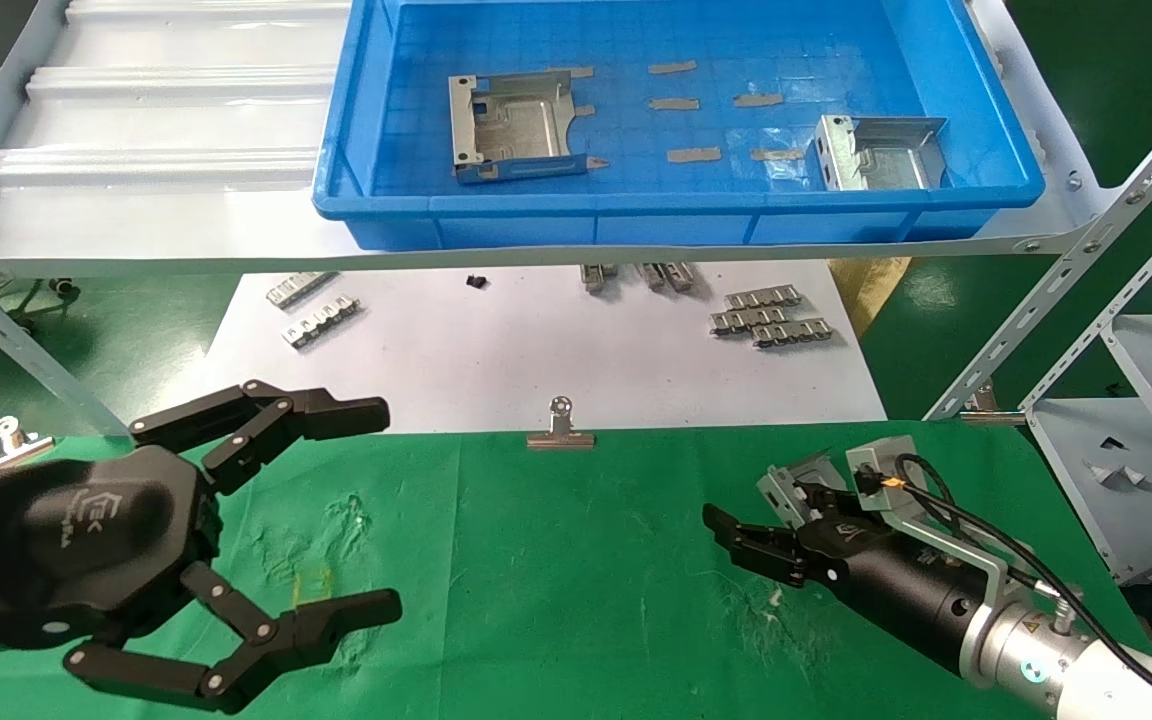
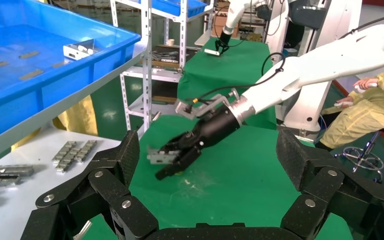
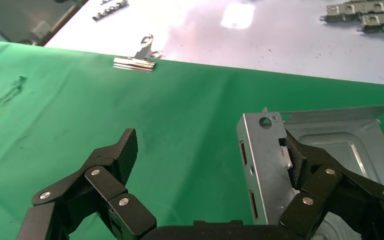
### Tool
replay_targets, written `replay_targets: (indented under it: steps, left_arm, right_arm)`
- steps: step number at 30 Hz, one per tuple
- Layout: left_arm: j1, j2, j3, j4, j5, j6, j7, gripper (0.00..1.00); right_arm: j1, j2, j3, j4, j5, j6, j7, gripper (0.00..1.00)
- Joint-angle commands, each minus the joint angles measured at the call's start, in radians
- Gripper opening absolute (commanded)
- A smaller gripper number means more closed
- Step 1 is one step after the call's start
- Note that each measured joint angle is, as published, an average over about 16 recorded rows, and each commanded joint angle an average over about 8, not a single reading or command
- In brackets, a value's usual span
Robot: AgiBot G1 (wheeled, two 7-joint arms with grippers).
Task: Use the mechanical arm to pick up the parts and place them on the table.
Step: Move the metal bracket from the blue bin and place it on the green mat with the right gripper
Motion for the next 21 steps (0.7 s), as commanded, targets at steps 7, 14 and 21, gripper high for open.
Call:
replay_targets:
  steps: [7,14,21]
  left_arm:
    - [0.000,0.000,0.000,0.000,0.000,0.000,0.000,1.00]
    - [0.000,0.000,0.000,0.000,0.000,0.000,0.000,1.00]
    - [0.000,0.000,0.000,0.000,0.000,0.000,0.000,1.00]
  right_arm:
    - [0.108,0.012,-0.096,-0.030,-0.110,-0.065,0.073,1.00]
    - [0.186,0.023,-0.160,-0.034,-0.239,-0.079,0.124,1.00]
    - [0.204,0.026,-0.181,-0.009,-0.300,-0.023,0.201,1.00]
